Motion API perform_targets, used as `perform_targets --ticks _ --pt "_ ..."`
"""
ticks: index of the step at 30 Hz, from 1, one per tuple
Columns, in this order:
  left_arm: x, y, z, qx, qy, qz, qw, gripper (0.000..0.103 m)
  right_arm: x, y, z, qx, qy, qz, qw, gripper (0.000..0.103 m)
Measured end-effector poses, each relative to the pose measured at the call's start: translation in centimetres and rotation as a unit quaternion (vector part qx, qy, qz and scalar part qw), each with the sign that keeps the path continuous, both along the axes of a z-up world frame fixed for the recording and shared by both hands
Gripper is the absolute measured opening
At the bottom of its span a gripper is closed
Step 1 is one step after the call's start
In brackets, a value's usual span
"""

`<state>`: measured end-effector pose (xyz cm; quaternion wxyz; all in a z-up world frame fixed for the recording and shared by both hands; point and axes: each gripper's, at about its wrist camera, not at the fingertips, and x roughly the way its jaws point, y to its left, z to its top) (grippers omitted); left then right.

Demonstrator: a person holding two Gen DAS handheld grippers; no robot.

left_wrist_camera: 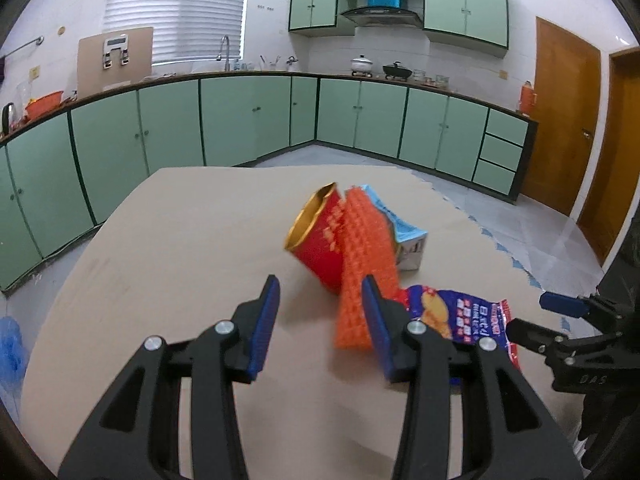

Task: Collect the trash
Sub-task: 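Grasp the orange mesh net with the left tool while the right tool grasps the blue cookie bag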

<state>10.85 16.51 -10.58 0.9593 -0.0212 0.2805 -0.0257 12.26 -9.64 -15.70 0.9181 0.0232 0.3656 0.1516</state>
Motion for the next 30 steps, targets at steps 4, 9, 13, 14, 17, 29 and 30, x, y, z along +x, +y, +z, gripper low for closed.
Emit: perform_targets --ticks 4,9,13,14,17,29,30 --pt "0.3 0.5 -0.2 -0.001 0.001 0.003 1.0000 0.041 0.3 0.5 -1.0 -0.007 0.012 -0.002 1.000 0.084" --pt "0.5 0.8 -0.6 -0.003 0.001 0.000 1.0000 0.041 0.9 1.0 -1.7 -0.019 0.030 0.006 0.999 0.069" --pt "0.6 0.7 -0.8 -0.009 0.005 -0.003 0.9999 0.041 0.9 1.3 -1.6 -0.025 0.029 0.012 0.999 0.036" --pt "0.8 0.5 -0.8 -0.010 0.006 -0.004 0.9999 0.041 0.8 1.2 -1.6 -0.027 0.026 0.011 0.999 0.021" --pt "0.8 0.0 -0.8 -0.011 0.007 -0.012 0.9999 0.042 0.7 0.9 -1.6 -0.017 0.026 0.007 0.999 0.007" --pt "2.0 -3.3 -1.3 -0.018 0.022 -0.044 0.9986 0.046 -0.3 -2.2 1.6 0.002 -0.018 -0.018 1.000 0.001" --pt "2.3 -3.6 -1.5 -0.017 0.027 -0.044 0.9985 0.046 -0.3 -2.6 1.8 0.003 -0.019 -0.021 1.000 0.001"
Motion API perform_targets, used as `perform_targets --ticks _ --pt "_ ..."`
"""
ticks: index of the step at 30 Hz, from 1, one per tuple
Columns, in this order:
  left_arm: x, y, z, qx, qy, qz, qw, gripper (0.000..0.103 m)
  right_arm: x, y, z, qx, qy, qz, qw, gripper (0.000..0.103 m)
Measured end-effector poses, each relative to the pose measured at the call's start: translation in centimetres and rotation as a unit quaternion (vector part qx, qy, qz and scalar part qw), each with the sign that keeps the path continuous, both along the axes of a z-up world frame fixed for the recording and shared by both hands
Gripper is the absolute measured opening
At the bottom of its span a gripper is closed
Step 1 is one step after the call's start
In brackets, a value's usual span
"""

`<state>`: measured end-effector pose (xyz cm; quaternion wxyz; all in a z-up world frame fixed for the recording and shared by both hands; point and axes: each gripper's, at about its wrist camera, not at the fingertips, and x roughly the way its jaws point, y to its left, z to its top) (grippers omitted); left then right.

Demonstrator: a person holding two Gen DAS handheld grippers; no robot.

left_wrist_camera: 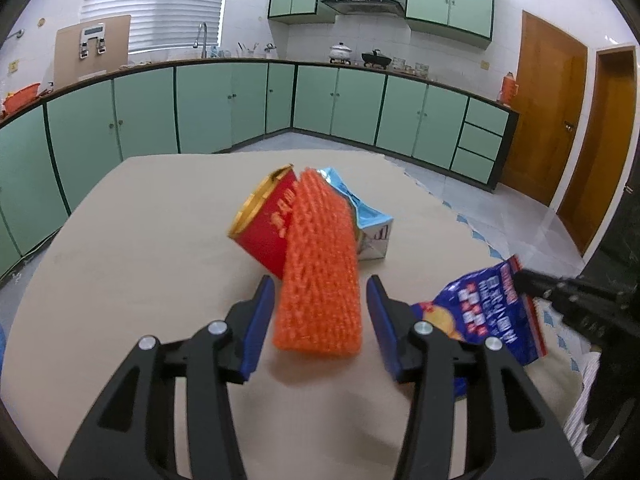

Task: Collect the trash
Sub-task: 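Grasp the orange mesh net with the left tool while the right tool grasps the blue cookie bag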

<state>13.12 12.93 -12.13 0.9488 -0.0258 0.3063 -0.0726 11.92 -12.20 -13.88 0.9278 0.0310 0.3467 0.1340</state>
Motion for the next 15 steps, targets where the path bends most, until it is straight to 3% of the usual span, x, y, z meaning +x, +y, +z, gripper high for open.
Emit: perform_targets --ticks 3,4,7,15 --pt "0.6 -0.4 -0.6 -0.009 0.017 -0.001 0.9998 0.039 -0.1 -1.1 0.4 0.000 -0.005 -0.012 1.000 0.001" --pt "0.8 -0.5 -0.8 -0.013 0.021 -0.001 0.9997 0.025 -0.1 -1.4 0.5 0.000 -0.006 -0.016 1.000 0.001" --pt "1.0 -0.7 -0.8 -0.019 0.023 -0.004 0.9995 0.009 -0.2 -2.0 0.8 0.002 -0.011 -0.023 1.000 0.001" --pt "-1.0 -1.9 1.5 -0.012 -0.020 -0.015 0.9996 0.007 -1.1 -2.5 2.7 0.005 -0.037 -0.033 0.999 0.001"
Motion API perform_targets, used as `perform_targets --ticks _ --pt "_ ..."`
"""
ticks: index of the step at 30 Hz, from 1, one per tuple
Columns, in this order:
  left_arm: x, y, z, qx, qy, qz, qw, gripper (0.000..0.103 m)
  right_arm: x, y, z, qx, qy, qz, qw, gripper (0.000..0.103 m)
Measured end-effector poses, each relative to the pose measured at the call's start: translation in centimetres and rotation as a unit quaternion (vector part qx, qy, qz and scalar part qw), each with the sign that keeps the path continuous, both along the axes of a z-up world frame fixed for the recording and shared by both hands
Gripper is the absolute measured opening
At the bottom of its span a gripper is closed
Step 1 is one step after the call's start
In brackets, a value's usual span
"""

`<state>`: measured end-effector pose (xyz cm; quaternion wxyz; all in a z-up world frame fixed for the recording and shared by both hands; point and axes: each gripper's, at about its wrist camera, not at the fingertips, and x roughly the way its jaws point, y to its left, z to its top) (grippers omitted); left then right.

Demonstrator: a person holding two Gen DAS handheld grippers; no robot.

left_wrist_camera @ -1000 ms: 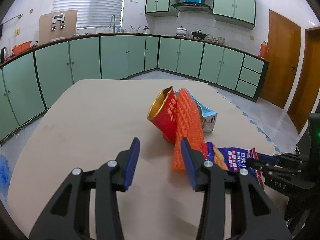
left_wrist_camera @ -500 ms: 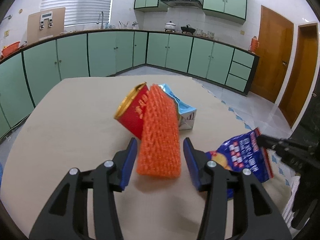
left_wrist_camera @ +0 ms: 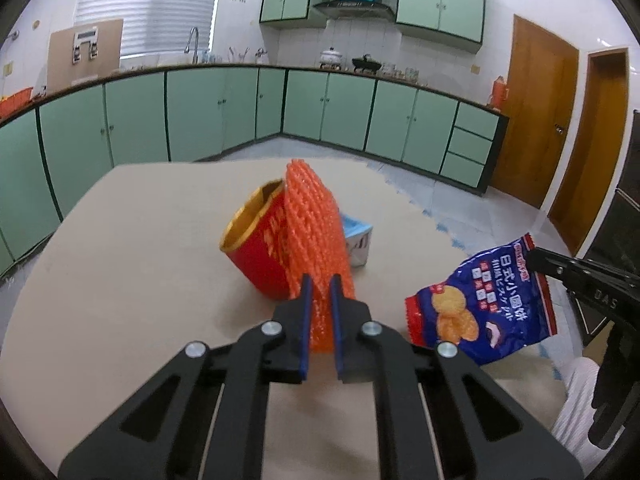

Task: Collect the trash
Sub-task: 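Grasp the orange mesh net with the left tool while the right tool grasps the blue cookie bag, then carry the mesh net and cookie bag over the bin and open both tools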

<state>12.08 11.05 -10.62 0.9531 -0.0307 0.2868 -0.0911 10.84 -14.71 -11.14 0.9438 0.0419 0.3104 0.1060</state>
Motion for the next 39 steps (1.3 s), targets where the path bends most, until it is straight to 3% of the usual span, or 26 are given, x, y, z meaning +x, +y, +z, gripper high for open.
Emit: perform_targets --ticks 15,27,39 --pt "-2.0 -4.6 5.2 0.011 -0.062 -0.050 0.9968 0.007 -2.0 -2.8 5.5 0.003 -0.062 -0.029 0.998 0.001" --pt "0.0 -10.7 4.8 0.001 -0.059 -0.106 0.9926 0.007 -3.3 -7.7 7.2 -0.015 -0.074 -0.086 0.993 0.001" --pt "1.9 -18.8 3.3 0.002 -0.060 -0.172 0.9832 0.007 -4.9 -14.8 6.8 -0.037 -0.070 -0.165 0.983 0.001"
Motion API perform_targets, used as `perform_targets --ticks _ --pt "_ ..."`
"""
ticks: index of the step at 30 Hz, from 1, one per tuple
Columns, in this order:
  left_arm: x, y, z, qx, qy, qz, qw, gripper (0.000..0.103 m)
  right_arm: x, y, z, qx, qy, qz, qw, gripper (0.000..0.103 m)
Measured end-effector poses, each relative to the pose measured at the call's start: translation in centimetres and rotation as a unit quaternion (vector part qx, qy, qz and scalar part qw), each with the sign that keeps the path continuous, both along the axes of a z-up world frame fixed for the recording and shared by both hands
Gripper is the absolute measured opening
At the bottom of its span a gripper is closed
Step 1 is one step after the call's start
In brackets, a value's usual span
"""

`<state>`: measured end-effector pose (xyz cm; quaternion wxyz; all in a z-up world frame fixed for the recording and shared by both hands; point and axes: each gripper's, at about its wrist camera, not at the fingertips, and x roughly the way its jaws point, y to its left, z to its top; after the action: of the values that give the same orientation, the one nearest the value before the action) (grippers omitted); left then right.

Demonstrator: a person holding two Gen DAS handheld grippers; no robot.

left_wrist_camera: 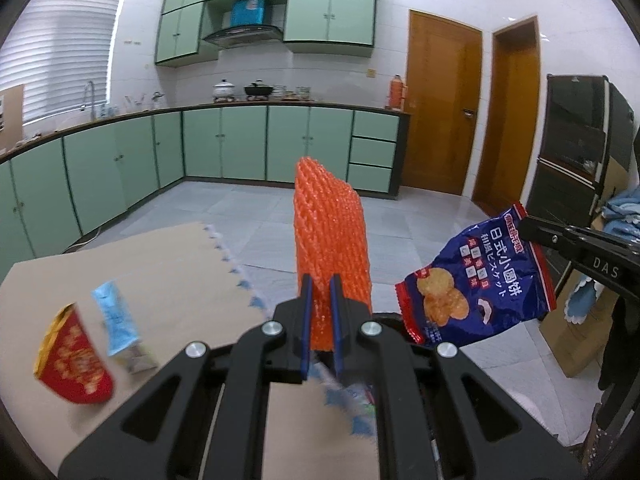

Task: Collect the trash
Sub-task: 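Carry the mesh net and cookie bag over the bin and open both tools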

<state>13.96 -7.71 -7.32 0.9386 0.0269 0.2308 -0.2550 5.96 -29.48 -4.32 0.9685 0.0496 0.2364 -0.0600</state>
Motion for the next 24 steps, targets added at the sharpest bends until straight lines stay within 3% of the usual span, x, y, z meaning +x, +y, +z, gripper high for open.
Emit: perform_targets --ticks 12,24 --pt "2.2 -7.9 -2.6 0.004 0.014 -0.047 0.9988 0.007 0.4 -6.8 -3.1 0.017 0.016 -0.060 0.998 0.001" --pt "5.9 -12.1 -7.6 0.040 0.080 -0.060 0.9941 0.011 3.9 -11.5 -9.1 0.040 0.076 -0.074 0.994 0.001"
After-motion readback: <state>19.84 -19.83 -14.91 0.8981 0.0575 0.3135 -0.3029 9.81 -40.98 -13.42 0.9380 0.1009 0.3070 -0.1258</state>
